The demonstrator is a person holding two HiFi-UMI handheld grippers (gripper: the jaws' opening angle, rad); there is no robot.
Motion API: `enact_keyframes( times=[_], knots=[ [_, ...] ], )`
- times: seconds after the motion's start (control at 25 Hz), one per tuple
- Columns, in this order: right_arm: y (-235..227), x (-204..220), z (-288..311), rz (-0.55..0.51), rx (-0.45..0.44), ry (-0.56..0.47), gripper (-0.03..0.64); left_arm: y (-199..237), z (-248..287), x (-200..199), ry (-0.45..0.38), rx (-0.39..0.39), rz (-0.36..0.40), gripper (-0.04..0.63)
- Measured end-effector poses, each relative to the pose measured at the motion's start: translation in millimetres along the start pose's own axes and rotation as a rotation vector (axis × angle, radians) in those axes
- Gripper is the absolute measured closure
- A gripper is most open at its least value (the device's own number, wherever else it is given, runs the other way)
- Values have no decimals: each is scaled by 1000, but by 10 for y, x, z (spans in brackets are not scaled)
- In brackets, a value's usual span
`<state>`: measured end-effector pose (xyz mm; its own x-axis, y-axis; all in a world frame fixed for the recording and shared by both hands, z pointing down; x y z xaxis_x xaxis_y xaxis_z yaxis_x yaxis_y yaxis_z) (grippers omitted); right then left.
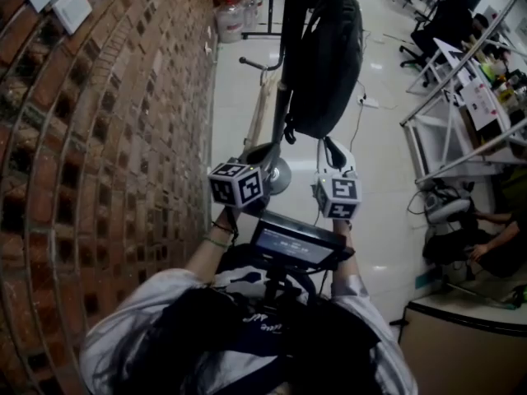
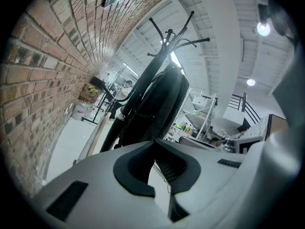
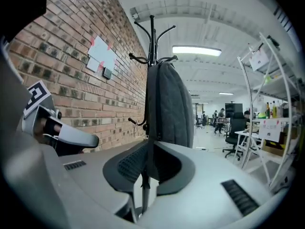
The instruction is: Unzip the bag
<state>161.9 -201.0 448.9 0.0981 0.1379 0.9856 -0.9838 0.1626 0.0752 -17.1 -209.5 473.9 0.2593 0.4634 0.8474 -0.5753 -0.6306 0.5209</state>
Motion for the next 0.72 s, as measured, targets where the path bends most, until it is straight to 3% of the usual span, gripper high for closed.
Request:
enact_keyframes(
  times=[0.12, 0.36, 0.72],
  knots=[
    [69, 3, -113, 21, 16, -1, 588, -57, 46, 48, 13, 14, -2, 588],
    [149, 86, -282, 187, -2, 2, 607, -178, 117, 165, 31, 40, 15, 588],
    [103, 152, -363, 228, 1, 27, 614, -322, 106, 228, 41, 54, 28, 588]
  ],
)
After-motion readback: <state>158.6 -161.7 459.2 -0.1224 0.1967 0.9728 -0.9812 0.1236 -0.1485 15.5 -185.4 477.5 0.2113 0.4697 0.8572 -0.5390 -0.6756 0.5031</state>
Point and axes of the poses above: the fingertips, and each gripper's own axes: z forward along the fingers, y to its left, x out of its underside, the point moved 7 cm from there along -z, backward along the fingers, and after that the axes turned 8 degrees about x, right-handed, at the moved point
